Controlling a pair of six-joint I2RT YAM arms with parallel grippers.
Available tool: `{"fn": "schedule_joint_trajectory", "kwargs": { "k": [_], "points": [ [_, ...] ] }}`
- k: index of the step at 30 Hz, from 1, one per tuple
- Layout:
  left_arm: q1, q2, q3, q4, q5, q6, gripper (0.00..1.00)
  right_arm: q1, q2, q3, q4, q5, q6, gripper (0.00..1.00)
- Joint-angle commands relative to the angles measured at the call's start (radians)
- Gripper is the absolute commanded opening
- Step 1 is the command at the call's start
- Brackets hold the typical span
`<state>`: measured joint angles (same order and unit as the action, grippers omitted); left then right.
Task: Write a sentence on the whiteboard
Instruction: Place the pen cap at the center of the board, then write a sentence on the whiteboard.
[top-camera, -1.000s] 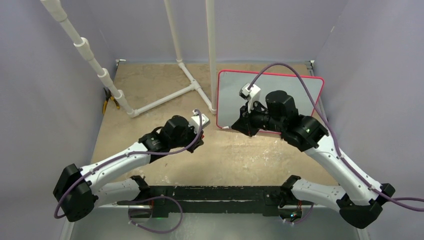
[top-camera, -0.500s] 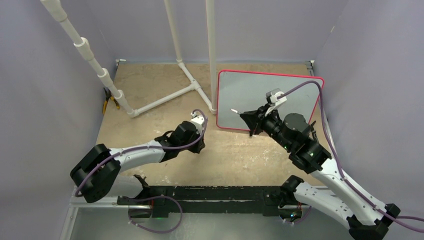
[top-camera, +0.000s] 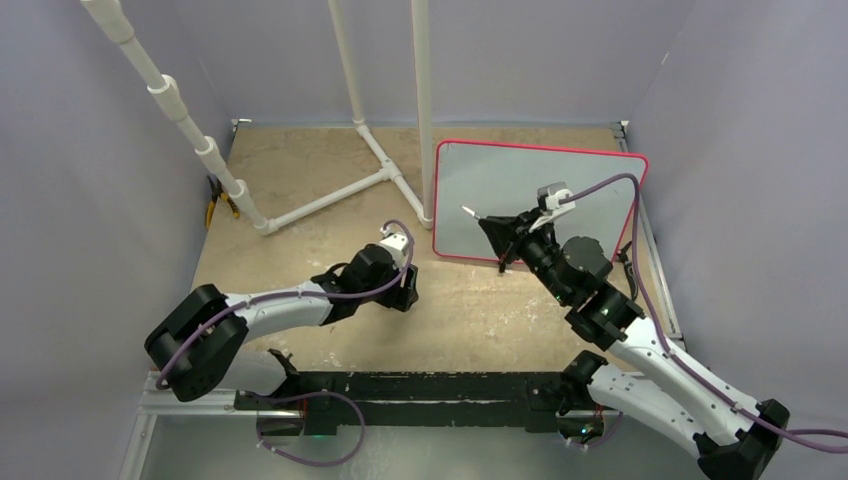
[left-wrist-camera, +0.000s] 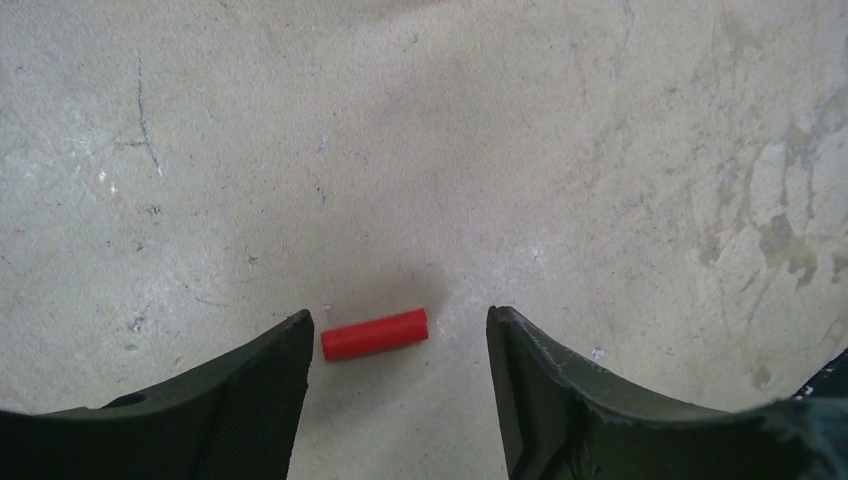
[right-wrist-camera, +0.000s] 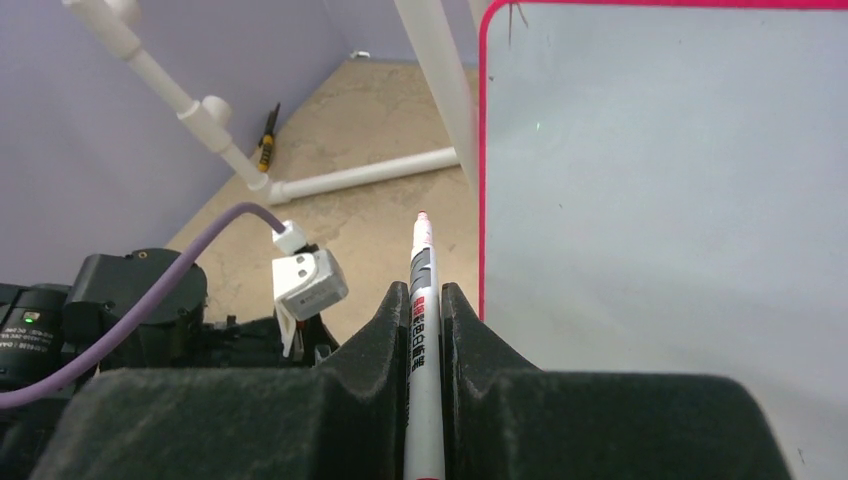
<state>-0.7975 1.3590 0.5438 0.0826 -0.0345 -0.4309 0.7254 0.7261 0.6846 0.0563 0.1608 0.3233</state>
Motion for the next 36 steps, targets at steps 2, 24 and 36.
{"fn": "schedule_joint_trajectory", "kwargs": {
  "k": [2, 24, 36],
  "points": [
    [0.066, -0.062, 0.093, 0.019, 0.13, -0.022, 0.65, 0.0, -0.003, -0.024, 0.171, 0.05, 0.012, 0.0],
    [0.254, 0.198, 0.4, 0.081, 0.474, 0.097, 0.53, 0.0, 0.272, 0.014, 0.443, 0.207, -0.033, 0.0],
    [0.253, 0.316, 0.4, 0.205, 0.453, 0.081, 0.42, 0.0, 0.354, 0.046, 0.542, 0.202, -0.058, 0.0]
  ]
}}
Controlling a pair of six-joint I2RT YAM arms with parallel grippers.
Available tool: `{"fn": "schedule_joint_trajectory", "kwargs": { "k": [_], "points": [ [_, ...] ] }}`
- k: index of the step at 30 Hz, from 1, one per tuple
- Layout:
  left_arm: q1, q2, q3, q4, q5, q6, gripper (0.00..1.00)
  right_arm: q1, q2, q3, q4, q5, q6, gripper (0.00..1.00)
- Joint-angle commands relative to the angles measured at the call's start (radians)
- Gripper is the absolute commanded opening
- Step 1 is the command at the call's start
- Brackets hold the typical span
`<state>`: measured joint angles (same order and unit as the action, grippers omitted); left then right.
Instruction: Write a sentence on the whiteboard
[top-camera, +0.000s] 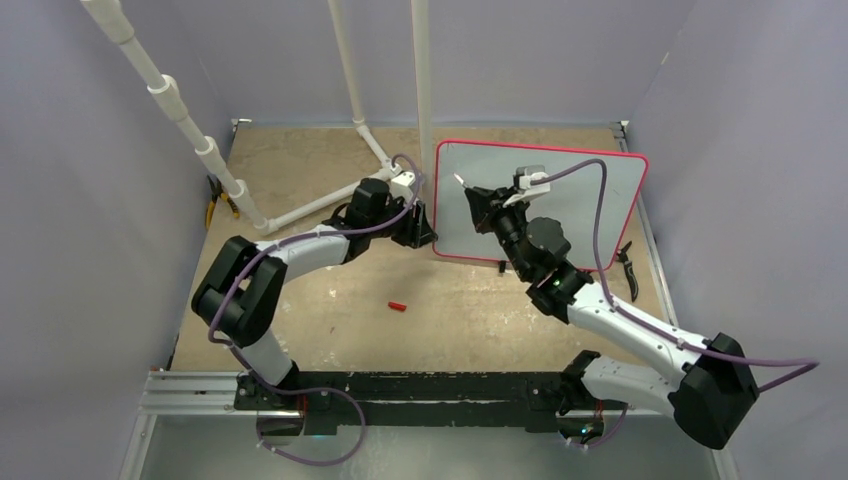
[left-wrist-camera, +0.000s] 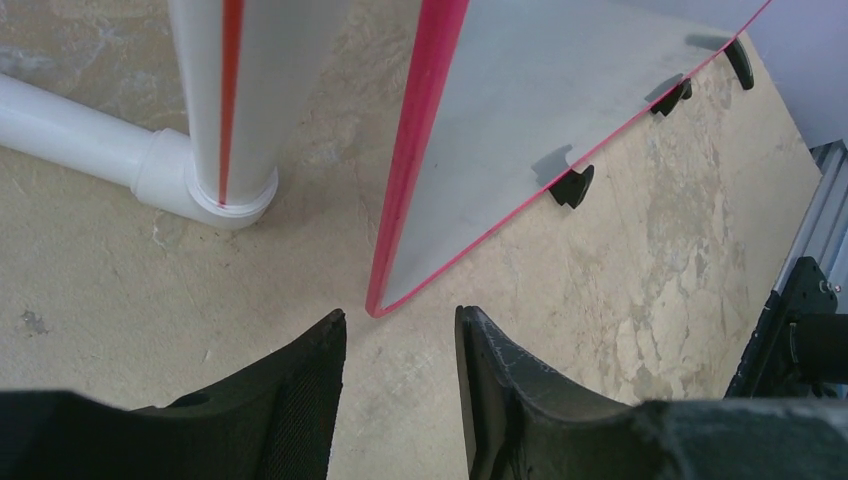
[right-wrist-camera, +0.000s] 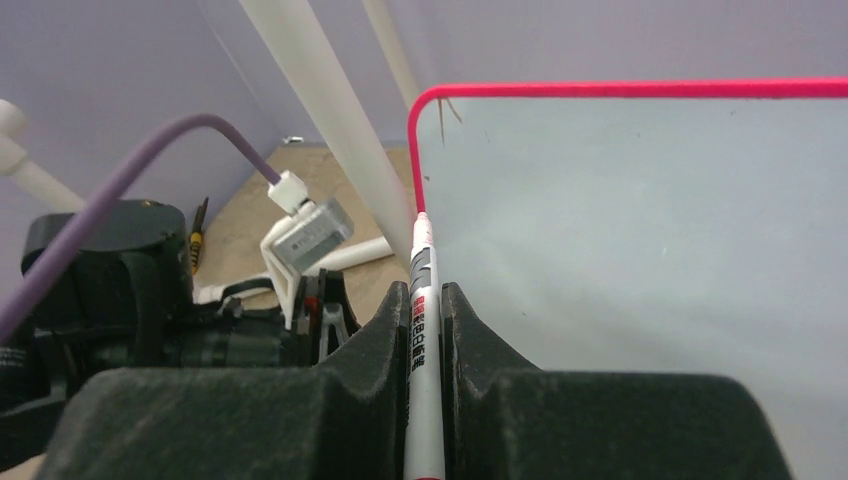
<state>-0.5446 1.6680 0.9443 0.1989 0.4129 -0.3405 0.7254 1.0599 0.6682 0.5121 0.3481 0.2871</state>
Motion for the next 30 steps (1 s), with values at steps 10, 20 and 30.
{"fn": "schedule_joint_trajectory", "kwargs": {
  "k": [10, 20, 30],
  "points": [
    [0.0, 0.035, -0.006, 0.109, 0.014, -0.015, 0.32, 0.001, 0.087, 0.104, 0.127, 0.025, -0.037, 0.0],
    [0.0, 0.051, -0.005, 0.098, 0.001, 0.005, 0.21, 0.0, 0.152, 0.142, 0.147, 0.071, -0.04, 0.0],
    [0.0, 0.053, -0.006, 0.088, -0.008, 0.025, 0.08, 0.0, 0.192, 0.151, 0.143, 0.094, -0.048, 0.0]
  ]
}}
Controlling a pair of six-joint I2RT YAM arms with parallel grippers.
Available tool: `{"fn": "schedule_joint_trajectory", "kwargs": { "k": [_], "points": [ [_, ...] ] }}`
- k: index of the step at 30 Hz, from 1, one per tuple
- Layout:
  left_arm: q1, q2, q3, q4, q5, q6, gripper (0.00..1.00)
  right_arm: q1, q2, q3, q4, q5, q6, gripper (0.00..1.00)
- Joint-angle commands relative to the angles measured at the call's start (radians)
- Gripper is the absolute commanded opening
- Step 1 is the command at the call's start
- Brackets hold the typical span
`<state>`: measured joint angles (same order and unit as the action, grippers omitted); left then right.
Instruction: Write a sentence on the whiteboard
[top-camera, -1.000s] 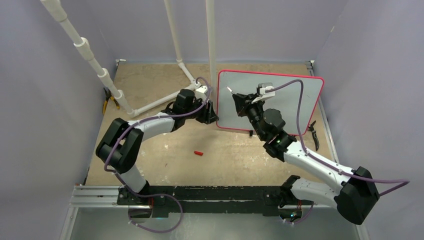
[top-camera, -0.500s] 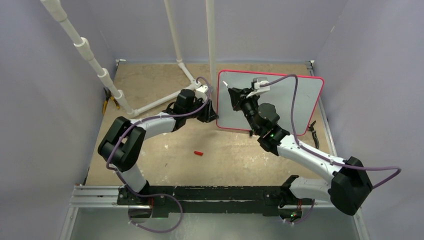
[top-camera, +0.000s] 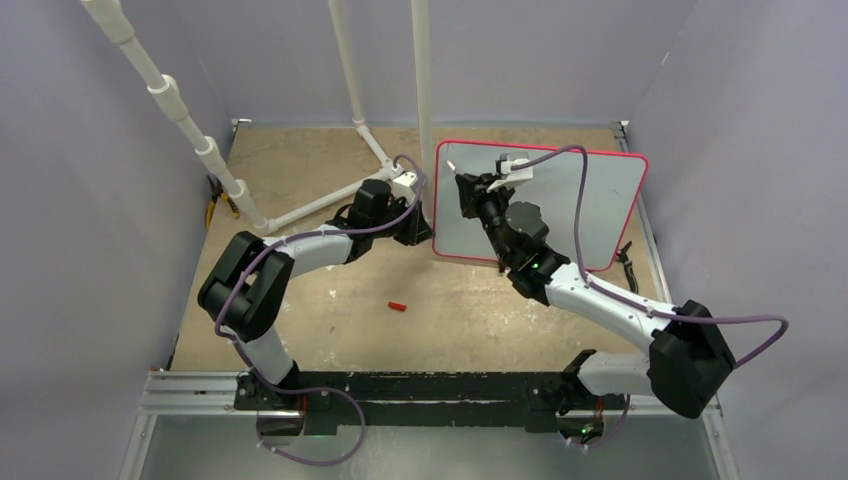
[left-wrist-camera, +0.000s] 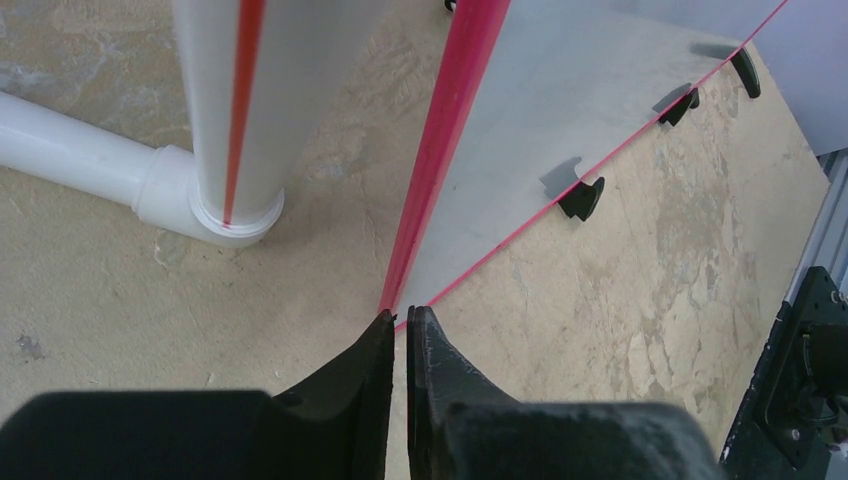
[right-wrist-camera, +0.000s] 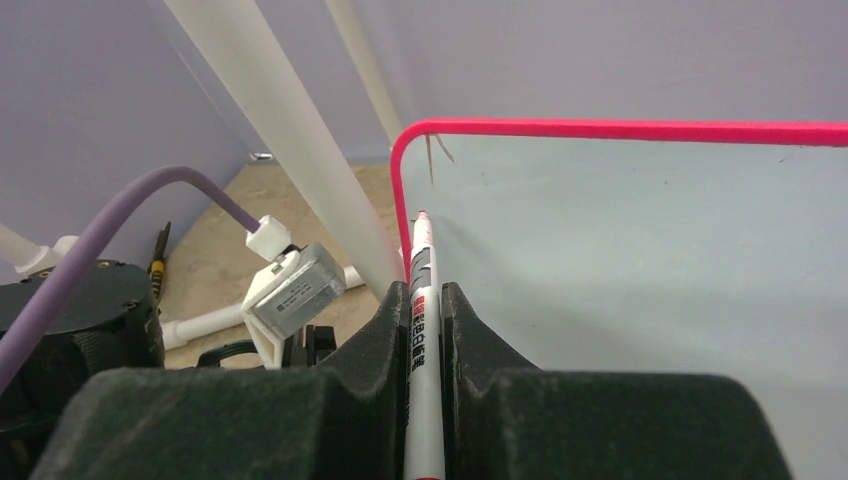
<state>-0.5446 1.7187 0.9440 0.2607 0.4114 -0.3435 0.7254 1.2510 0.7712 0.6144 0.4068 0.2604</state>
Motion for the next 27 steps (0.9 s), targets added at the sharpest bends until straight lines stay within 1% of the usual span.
{"fn": "schedule_joint_trajectory", "kwargs": {
  "k": [1, 11, 27],
  "points": [
    [-0.001, 0.002, -0.004, 0.026, -0.006, 0.03, 0.07, 0.0, 0.005, 0.049, 0.039, 0.039, -0.022, 0.0],
    [-0.005, -0.002, -0.005, 0.02, -0.013, 0.042, 0.0, 0.0, 0.012, 0.031, 0.005, 0.083, -0.02, 0.0],
    [-0.01, -0.007, -0.001, 0.013, -0.018, 0.047, 0.0, 0.0, -0.043, -0.033, -0.07, 0.115, 0.025, 0.0]
  ]
}}
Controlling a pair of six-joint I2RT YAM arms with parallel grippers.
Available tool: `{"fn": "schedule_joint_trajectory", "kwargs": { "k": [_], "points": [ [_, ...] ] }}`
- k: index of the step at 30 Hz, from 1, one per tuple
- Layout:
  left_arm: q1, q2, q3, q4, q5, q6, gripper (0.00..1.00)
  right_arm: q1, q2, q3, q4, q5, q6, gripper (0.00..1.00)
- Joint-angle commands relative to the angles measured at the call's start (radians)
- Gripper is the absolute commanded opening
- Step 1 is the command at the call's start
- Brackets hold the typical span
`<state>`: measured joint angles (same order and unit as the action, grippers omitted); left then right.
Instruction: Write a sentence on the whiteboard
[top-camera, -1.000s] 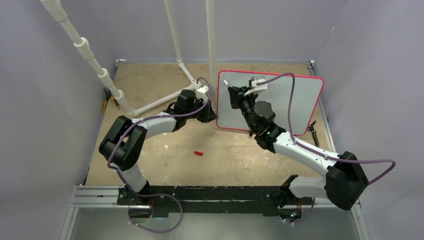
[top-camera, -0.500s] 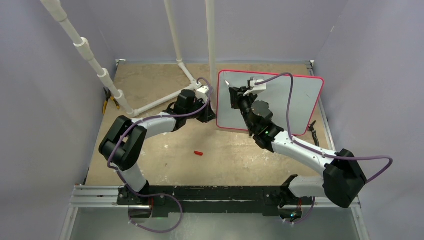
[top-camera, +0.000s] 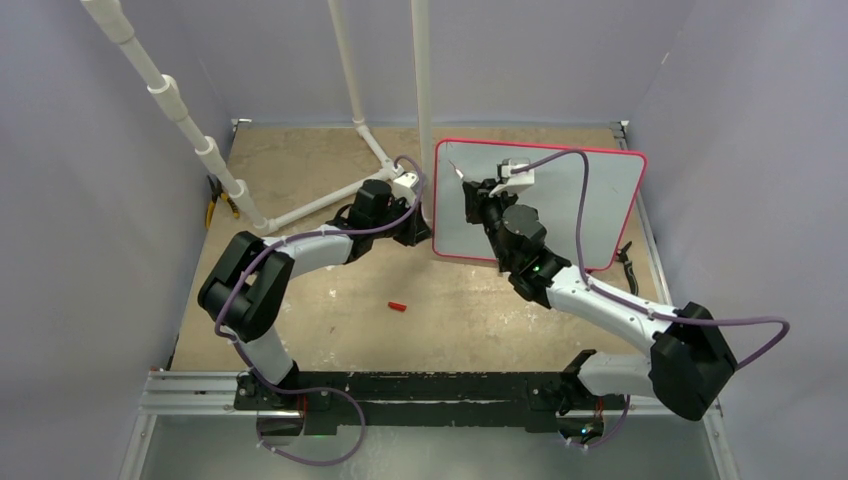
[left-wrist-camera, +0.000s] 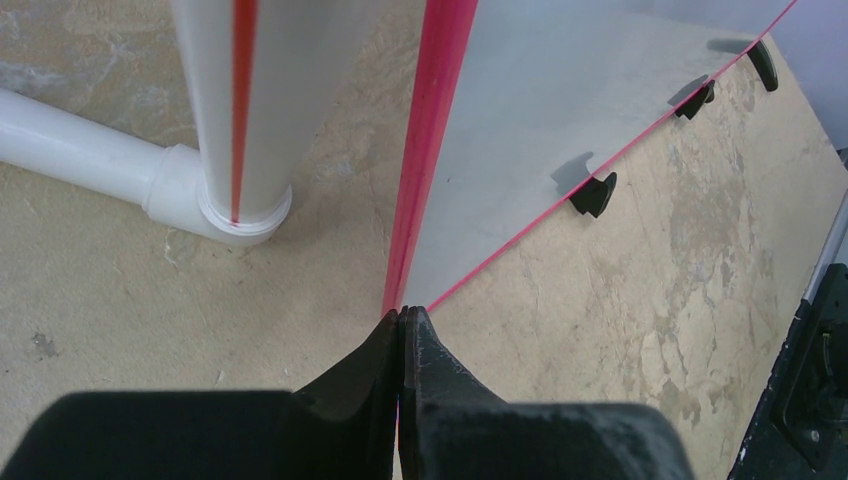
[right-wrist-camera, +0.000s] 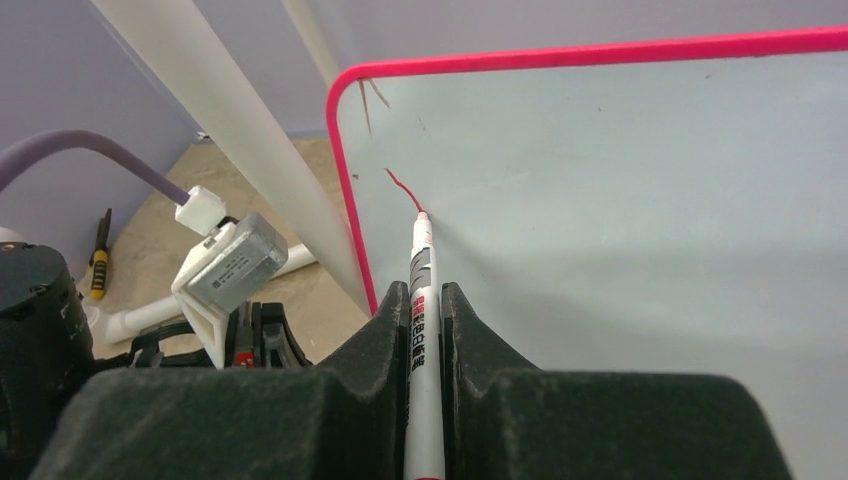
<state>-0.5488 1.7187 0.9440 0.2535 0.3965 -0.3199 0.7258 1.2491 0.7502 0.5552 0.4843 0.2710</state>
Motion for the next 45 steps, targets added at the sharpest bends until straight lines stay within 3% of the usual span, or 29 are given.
{"fn": "schedule_joint_trajectory", "kwargs": {
  "k": [1, 12, 45],
  "points": [
    [-0.005, -0.007, 0.0, 0.02, -0.002, 0.024, 0.0, 0.0, -0.043, -0.012, -0.013, 0.04, 0.014, 0.0],
    [-0.007, -0.008, 0.001, 0.02, 0.001, 0.022, 0.0, 0.0, -0.109, -0.012, 0.037, 0.009, 0.004, 0.0],
    [-0.01, -0.014, 0.005, 0.019, 0.008, 0.026, 0.0, -0.004, -0.016, 0.035, 0.071, 0.066, -0.048, 0.0]
  ]
}}
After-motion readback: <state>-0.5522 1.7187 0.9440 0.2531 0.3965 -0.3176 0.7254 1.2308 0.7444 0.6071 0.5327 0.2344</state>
